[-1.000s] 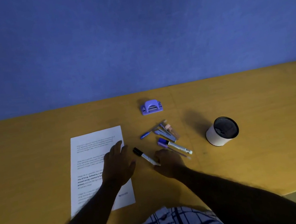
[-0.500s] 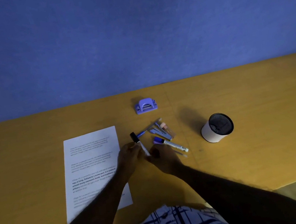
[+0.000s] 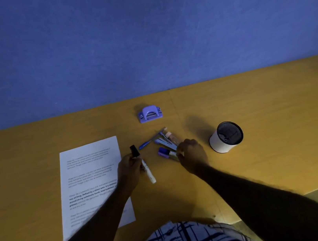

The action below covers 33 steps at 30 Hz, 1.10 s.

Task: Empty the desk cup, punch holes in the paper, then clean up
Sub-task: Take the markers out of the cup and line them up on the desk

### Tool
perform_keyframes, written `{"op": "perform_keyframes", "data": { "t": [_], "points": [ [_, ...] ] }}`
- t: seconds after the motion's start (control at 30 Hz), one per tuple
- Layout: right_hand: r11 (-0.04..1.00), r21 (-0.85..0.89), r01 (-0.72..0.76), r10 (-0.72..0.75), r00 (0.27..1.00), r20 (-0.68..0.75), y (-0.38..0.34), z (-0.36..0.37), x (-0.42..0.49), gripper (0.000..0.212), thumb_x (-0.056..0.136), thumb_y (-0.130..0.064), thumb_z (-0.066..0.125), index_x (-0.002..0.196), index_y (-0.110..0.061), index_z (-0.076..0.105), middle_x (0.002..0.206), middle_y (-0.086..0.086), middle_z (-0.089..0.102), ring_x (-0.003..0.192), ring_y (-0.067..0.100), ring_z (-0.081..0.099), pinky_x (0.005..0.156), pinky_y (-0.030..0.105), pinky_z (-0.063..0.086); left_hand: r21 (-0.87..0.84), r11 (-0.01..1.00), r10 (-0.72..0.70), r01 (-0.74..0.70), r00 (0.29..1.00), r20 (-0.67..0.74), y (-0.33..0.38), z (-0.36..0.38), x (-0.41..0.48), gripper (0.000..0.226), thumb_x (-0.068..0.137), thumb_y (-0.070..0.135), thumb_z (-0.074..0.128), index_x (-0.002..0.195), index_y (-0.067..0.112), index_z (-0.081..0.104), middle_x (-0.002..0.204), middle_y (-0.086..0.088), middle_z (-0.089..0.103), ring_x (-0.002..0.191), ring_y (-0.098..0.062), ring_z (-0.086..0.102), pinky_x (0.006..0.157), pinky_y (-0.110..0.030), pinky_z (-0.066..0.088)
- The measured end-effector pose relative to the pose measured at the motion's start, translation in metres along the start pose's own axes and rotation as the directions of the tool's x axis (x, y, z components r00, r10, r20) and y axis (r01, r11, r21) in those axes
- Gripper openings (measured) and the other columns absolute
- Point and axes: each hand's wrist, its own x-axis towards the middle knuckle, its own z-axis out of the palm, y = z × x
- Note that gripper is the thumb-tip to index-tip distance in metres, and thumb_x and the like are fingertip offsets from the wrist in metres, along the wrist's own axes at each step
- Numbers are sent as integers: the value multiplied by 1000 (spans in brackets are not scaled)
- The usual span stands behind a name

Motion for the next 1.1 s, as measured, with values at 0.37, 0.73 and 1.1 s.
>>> {"op": "perform_keyframes", "data": {
  "t": [0.37, 0.73, 1.1],
  "points": [
    [975, -147, 168, -156, 983, 96, 15, 3, 3, 22, 97, -35, 48, 106, -22, 64, 107, 3, 62, 97, 21, 55, 81, 37, 39, -14, 1000, -3, 3, 1000, 5, 3, 4, -1, 17, 95, 17, 57, 103, 4, 65, 90, -11, 72, 78, -21, 69, 63, -28, 55],
    [988, -61, 142, -136, 986, 93, 16, -5, -6, 24, 96, -30, 51, 118, -25, 60, 114, 1, 59, 103, 18, 53, 89, 38, 39, -4, 1000, 13, -13, 1000, 15, 5, 12, 1, 14, 95, 19, 58, 103, 10, 64, 89, -9, 71, 78, -19, 69, 60, -22, 53],
    [595, 769, -234, 170, 972, 164, -27, -25, -10, 5, 94, -19, 62, 94, -16, 65, 80, -6, 64, 64, -4, 59, 55, 12, 43, -170, 984, 61, -46, 995, 85, 26, 49, 3, 16, 91, 21, 65, 103, 11, 68, 90, -6, 74, 77, -13, 73, 61, -23, 56]
  ]
}}
